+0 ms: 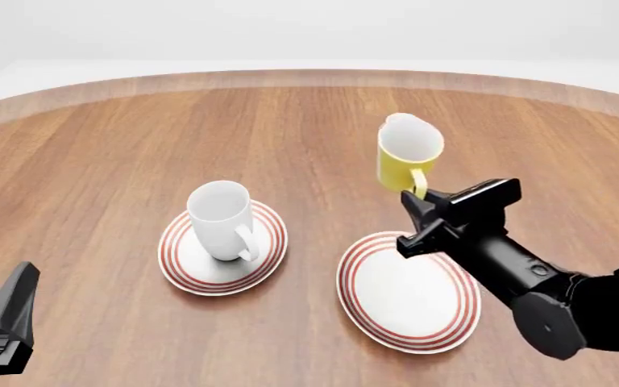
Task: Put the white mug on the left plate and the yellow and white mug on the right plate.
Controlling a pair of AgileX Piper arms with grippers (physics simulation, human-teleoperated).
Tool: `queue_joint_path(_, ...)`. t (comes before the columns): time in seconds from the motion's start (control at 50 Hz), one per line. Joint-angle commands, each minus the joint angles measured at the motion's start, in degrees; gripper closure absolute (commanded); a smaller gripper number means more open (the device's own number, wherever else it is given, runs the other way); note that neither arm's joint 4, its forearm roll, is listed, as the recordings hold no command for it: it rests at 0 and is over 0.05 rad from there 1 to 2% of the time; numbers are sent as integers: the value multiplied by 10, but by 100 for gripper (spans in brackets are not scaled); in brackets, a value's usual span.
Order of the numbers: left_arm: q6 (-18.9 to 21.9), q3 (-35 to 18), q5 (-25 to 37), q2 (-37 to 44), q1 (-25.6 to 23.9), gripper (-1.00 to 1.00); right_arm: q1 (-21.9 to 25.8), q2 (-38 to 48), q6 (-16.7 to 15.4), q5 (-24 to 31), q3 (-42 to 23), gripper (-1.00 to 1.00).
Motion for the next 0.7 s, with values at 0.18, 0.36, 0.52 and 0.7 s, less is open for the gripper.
queue_joint_path(0.18,0,0,0,0,0,-100,3,-83,0,1,83,100)
queue_joint_path(0.36,0,0,0,0,0,-100,7,-134,-3,16,114,100)
queue_joint_path(0.52,0,0,0,0,0,-100,7,-167,-2,23,145,100)
queue_joint_path(0.7,0,0,0,0,0,-100,13,-196,-1,26,176,100)
